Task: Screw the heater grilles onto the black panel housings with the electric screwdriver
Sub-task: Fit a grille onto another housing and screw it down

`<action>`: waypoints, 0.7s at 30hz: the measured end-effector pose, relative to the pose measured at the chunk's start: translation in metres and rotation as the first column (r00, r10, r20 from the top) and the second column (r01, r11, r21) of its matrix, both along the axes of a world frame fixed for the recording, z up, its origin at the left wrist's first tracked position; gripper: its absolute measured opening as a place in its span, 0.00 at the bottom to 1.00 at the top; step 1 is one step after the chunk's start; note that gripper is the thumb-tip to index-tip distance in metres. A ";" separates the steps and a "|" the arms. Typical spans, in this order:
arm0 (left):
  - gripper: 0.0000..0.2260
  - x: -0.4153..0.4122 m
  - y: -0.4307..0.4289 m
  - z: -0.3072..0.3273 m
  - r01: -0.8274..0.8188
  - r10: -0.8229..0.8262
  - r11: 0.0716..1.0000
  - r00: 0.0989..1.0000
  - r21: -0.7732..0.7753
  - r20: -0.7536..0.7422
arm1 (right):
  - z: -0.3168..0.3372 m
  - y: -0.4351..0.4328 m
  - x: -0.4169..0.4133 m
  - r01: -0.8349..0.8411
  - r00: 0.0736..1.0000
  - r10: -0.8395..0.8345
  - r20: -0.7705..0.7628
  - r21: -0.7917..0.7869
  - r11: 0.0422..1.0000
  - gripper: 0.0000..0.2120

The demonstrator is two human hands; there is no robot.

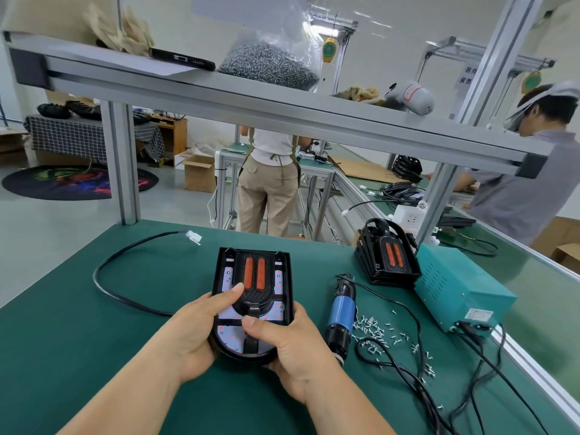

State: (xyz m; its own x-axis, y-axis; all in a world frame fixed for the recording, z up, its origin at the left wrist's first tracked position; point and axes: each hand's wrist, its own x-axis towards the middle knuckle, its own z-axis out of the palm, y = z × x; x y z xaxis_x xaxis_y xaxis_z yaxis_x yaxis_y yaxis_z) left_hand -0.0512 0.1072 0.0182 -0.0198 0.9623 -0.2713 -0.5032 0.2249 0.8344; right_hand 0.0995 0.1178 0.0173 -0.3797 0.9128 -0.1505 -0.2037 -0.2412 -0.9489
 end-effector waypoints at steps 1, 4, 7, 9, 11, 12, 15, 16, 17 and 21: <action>0.23 0.000 -0.001 -0.001 0.034 -0.034 0.999 0.999 0.004 0.013 | 0.001 0.001 0.001 -0.008 1.000 0.008 -0.009 -0.006 1.000 0.23; 0.20 0.002 -0.007 -0.003 0.171 -0.170 0.984 0.985 0.049 -0.032 | 0.002 0.006 0.003 0.037 0.998 -0.037 -0.052 -0.005 0.999 0.22; 0.29 0.004 -0.014 -0.004 0.254 -0.237 0.966 0.947 0.054 -0.218 | 0.003 0.011 0.007 0.051 0.998 -0.051 -0.048 0.006 0.999 0.19; 0.30 0.005 -0.017 -0.003 0.240 -0.219 0.970 0.934 0.040 -0.282 | 0.003 0.013 0.009 0.055 0.999 -0.055 0.000 0.022 0.998 0.18; 0.30 0.008 -0.019 -0.002 0.221 -0.203 0.975 0.936 0.030 -0.287 | 0.002 0.014 0.011 0.066 0.997 -0.069 0.043 0.057 0.996 0.19; 0.29 0.009 -0.021 -0.001 0.218 -0.200 0.975 0.934 0.030 -0.295 | 0.002 0.014 0.011 0.063 0.996 -0.067 0.057 0.075 0.995 0.18; 0.26 0.012 -0.024 0.002 0.225 -0.197 0.973 0.921 0.044 -0.337 | 0.003 0.015 0.013 0.039 0.998 -0.044 0.052 0.099 0.994 0.12; 0.25 0.012 -0.025 0.003 0.222 -0.191 0.974 0.917 0.050 -0.351 | 0.003 0.015 0.014 0.036 0.998 -0.041 0.048 0.097 0.995 0.13; 0.23 0.012 -0.025 0.004 0.223 -0.188 0.973 0.912 0.056 -0.365 | 0.003 0.015 0.013 0.040 0.998 -0.045 0.051 0.091 0.995 0.14; 0.23 0.009 -0.026 0.006 0.239 -0.192 0.969 0.889 0.065 -0.416 | 0.001 0.012 0.009 0.067 0.995 -0.073 0.074 0.087 0.994 0.16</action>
State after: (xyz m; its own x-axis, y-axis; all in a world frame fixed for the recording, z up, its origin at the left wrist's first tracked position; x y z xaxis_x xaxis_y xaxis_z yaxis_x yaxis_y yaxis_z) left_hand -0.0417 0.0813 0.0244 0.1070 0.9786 -0.1755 -0.0679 0.1833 0.9807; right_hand 0.1080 0.1294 0.0182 -0.3045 0.9474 -0.0982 -0.1433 -0.1475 -0.9786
